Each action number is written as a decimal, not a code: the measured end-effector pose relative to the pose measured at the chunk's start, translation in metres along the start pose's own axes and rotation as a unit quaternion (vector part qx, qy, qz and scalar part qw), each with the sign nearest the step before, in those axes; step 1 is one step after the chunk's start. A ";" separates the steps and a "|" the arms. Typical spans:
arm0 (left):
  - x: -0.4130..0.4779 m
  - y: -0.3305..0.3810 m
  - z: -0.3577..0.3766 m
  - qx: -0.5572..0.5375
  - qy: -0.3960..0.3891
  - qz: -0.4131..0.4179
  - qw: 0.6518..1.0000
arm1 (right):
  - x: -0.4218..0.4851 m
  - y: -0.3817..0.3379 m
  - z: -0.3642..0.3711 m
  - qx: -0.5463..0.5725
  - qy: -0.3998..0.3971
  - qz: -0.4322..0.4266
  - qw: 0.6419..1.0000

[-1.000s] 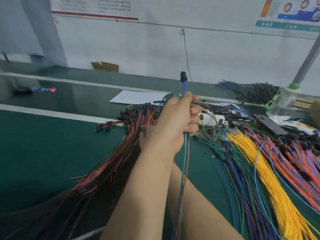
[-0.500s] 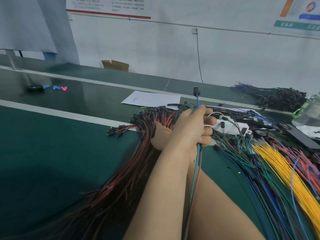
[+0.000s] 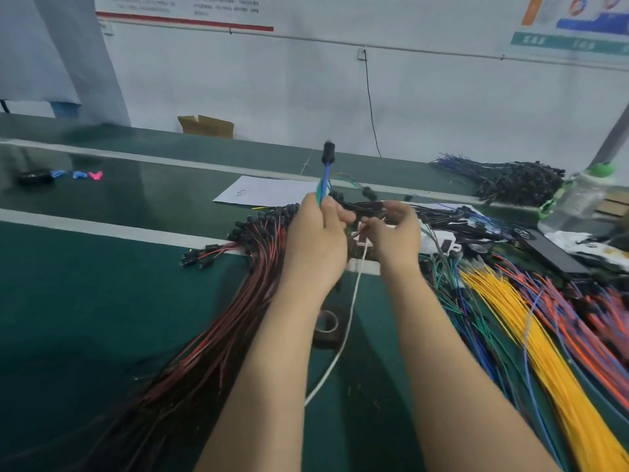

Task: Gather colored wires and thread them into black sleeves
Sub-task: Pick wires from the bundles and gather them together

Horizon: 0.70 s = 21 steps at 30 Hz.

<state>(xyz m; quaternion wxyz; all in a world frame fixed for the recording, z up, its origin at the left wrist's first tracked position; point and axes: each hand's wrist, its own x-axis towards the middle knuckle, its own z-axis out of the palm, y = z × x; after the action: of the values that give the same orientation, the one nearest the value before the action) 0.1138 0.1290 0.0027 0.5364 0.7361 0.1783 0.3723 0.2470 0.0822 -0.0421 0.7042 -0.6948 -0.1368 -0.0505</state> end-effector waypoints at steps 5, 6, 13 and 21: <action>-0.002 0.010 0.011 0.124 -0.009 0.085 0.989 | -0.006 -0.047 -0.070 0.214 0.119 0.006 0.970; -0.004 0.012 0.016 0.165 -0.032 0.082 0.982 | -0.008 -0.060 -0.080 0.234 0.108 -0.008 0.966; -0.050 0.074 0.075 -0.087 -0.328 -0.042 0.940 | -0.029 -0.127 -0.134 0.321 0.041 -0.023 0.946; -0.087 0.108 0.101 -0.530 -0.380 -0.294 0.699 | -0.038 -0.115 -0.188 0.152 -0.064 -0.068 0.984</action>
<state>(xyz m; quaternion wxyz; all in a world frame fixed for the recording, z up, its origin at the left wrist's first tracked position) 0.1169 -0.0339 0.0565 0.9420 0.3197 -0.0600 -0.0824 0.2034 -0.1126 0.0593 0.7861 -0.5709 -0.2347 -0.0321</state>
